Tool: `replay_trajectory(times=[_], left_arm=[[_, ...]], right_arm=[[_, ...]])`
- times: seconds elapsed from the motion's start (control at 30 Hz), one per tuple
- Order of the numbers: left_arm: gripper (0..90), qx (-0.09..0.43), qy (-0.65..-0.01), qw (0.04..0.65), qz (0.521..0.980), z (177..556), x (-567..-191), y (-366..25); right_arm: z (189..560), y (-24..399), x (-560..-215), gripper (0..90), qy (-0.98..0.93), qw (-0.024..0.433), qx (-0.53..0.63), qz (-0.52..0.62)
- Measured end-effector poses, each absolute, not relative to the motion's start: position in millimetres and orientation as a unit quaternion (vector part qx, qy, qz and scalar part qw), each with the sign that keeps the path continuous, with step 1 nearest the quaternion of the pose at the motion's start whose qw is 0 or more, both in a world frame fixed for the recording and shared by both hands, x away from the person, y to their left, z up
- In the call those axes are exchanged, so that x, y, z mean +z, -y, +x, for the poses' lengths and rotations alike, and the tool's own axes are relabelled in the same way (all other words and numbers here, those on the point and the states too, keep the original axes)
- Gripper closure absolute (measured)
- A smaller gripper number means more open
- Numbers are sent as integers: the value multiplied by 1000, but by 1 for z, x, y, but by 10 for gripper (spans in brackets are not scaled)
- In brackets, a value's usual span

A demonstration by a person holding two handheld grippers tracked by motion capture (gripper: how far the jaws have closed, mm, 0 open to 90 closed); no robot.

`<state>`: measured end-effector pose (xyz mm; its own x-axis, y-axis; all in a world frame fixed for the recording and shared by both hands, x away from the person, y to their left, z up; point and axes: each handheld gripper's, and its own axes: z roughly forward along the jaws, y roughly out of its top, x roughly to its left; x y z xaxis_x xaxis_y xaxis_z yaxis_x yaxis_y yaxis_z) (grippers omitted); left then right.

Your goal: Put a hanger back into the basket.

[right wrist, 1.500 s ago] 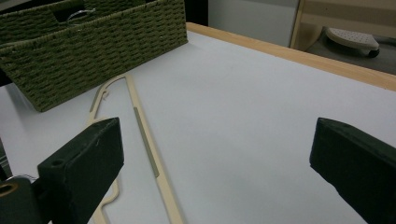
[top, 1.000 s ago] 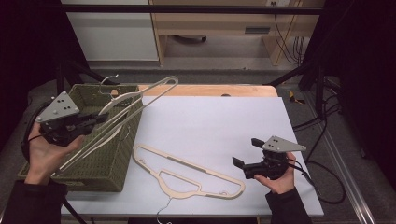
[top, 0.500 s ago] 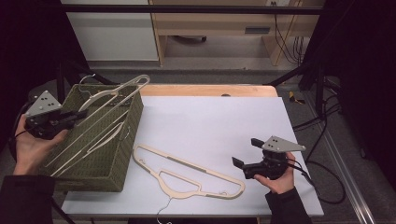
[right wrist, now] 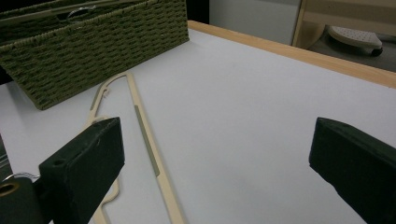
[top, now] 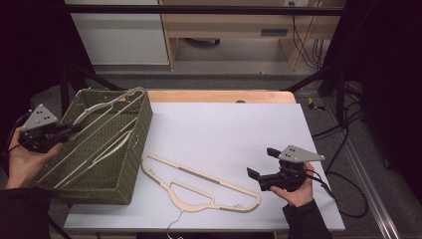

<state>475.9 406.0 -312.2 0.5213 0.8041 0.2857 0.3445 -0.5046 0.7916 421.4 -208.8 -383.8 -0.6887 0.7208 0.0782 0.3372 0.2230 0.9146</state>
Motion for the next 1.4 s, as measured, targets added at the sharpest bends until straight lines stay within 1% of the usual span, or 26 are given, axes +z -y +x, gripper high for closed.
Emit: replay_trajectory(times=[0.47, 0.53, 0.8, 0.87, 0.93, 1.03, 1.07, 1.17, 1.23, 1.4], left_arm=[[858, 305, -381, 307, 817, 482, -375, -407], [850, 296, -385, 294, 823, 483, -381, -407], [801, 247, -390, 285, 840, 484, -387, -397], [779, 231, -392, 282, 845, 484, -387, -396], [755, 236, -386, 289, 844, 482, -387, -394], [690, 240, -378, 297, 843, 480, -382, -397], [664, 237, -385, 309, 837, 479, -381, -397], [620, 233, -386, 319, 834, 476, -375, -398], [589, 245, -383, 338, 824, 471, -365, -398], [458, 258, -391, 393, 791, 461, -348, -392]], right_arm=[[421, 207, -385, 48, -761, 179, 518, 347], [421, 207, -385, 48, -760, 180, 519, 349], [422, 207, -385, 48, -762, 180, 518, 345], [421, 206, -385, 49, -760, 178, 519, 347], [421, 206, -386, 50, -762, 177, 519, 343], [421, 205, -386, 52, -760, 176, 521, 345], [421, 205, -386, 52, -761, 176, 520, 345], [421, 204, -386, 55, -761, 174, 520, 346], [421, 205, -386, 55, -764, 174, 519, 341], [421, 204, -386, 58, -760, 172, 523, 344]])
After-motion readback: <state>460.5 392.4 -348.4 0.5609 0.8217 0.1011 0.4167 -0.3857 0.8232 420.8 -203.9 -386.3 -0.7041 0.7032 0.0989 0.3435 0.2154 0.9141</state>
